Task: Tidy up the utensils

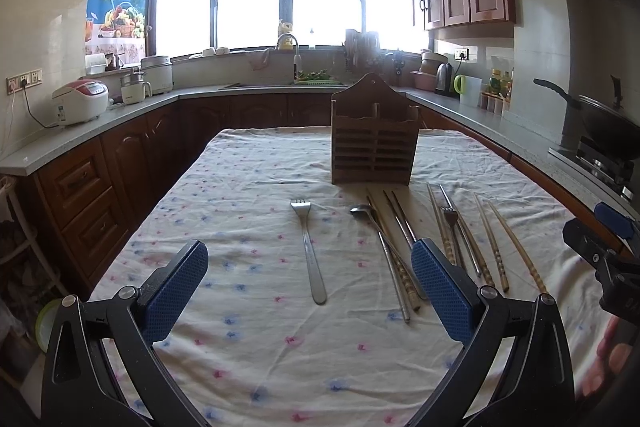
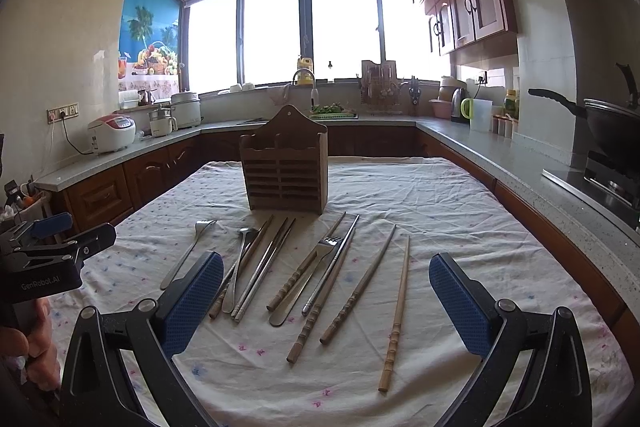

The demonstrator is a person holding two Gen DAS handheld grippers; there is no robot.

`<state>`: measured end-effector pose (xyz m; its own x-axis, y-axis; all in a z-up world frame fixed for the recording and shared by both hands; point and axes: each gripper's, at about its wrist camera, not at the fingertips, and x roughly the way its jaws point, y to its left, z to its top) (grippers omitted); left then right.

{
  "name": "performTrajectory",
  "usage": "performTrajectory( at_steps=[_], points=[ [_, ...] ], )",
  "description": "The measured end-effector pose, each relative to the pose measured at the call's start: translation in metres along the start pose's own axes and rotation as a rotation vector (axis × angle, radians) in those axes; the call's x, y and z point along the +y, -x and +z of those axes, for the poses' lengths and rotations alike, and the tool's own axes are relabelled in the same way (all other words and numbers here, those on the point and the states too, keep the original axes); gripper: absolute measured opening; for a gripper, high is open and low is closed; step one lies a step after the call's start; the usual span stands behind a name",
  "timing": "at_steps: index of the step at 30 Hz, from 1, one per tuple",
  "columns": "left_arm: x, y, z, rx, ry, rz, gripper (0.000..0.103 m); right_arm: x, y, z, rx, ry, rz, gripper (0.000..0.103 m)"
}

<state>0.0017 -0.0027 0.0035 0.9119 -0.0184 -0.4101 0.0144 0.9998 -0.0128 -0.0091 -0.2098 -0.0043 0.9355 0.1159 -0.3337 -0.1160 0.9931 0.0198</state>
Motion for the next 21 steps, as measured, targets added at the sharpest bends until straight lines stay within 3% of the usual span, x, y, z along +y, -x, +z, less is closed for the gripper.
performTrajectory(
  at_steps=[13, 21],
  points=[
    [0.006, -0.036, 0.014, 0.146, 0.074, -0.081, 0.103, -0.018, -0.02, 0.008, 0.094, -0.086, 0.054, 0.103],
    [0.006, -0.072, 0.031, 0.241, 0.119, -0.149, 0.101, -0.035, -0.04, 0.018, 0.149, -0.131, 0.032, 0.103]
  ],
)
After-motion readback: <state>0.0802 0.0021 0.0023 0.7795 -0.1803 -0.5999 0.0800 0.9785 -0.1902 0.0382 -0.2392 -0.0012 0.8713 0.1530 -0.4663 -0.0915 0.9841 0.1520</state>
